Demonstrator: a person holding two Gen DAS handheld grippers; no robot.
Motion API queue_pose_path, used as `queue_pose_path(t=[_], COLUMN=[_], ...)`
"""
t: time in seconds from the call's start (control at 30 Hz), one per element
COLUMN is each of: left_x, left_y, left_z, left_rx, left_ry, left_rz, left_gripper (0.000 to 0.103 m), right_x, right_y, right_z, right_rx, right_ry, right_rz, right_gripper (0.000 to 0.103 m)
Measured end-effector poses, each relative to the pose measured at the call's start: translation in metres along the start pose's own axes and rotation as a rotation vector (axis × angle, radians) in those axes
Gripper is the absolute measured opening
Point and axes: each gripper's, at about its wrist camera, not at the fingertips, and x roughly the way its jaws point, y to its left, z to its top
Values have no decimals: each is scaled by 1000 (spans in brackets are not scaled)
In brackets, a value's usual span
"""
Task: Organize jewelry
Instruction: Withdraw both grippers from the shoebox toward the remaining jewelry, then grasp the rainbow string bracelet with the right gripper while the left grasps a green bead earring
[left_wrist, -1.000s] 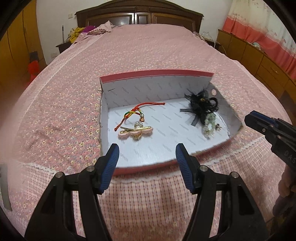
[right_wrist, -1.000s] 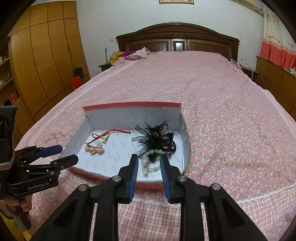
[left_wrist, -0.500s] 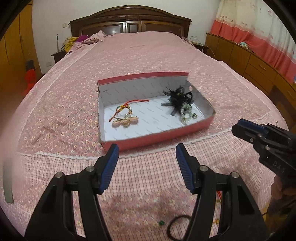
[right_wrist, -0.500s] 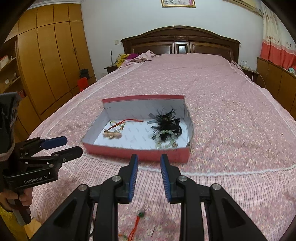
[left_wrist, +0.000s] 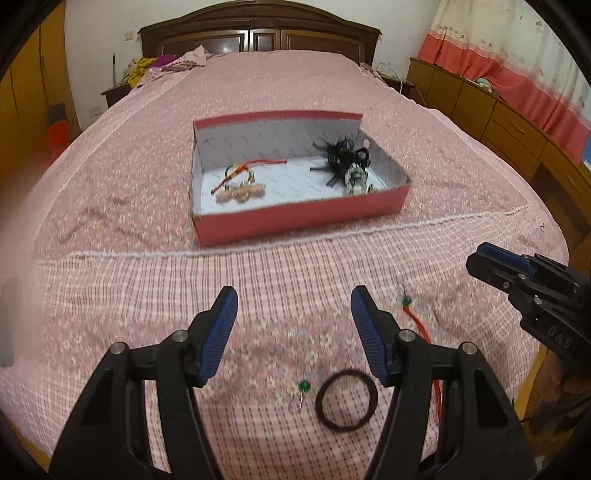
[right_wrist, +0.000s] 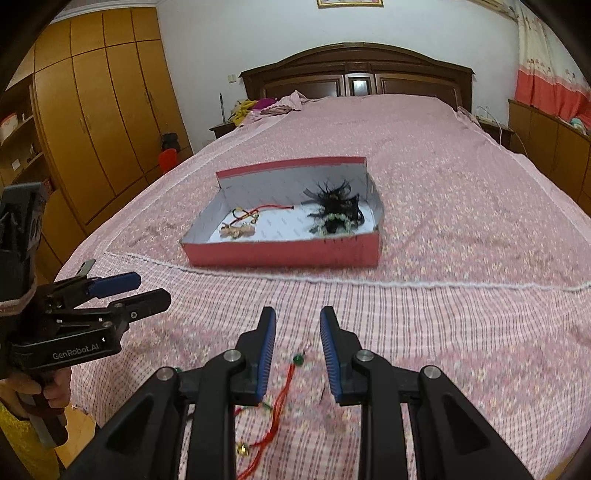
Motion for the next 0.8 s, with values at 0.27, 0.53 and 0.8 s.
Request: queue_pose_path(t=[0.27,0.53,0.8], left_x=[0,3,8], left_y=[-2,3,14], left_z=[-23,-36,-46], left_rx=[-11,-28,-59], left_ry=[36,68,95], left_rz=[-2,-1,16], left_gripper=[56,56,56], right_x=[-2,4,16], right_y=[3,5,10], right_z=[-23,-44,-64], right_rx=[0,9,3], right_ry=[29,78,135], right_rz=[2,20,40], right_gripper=[27,27,27])
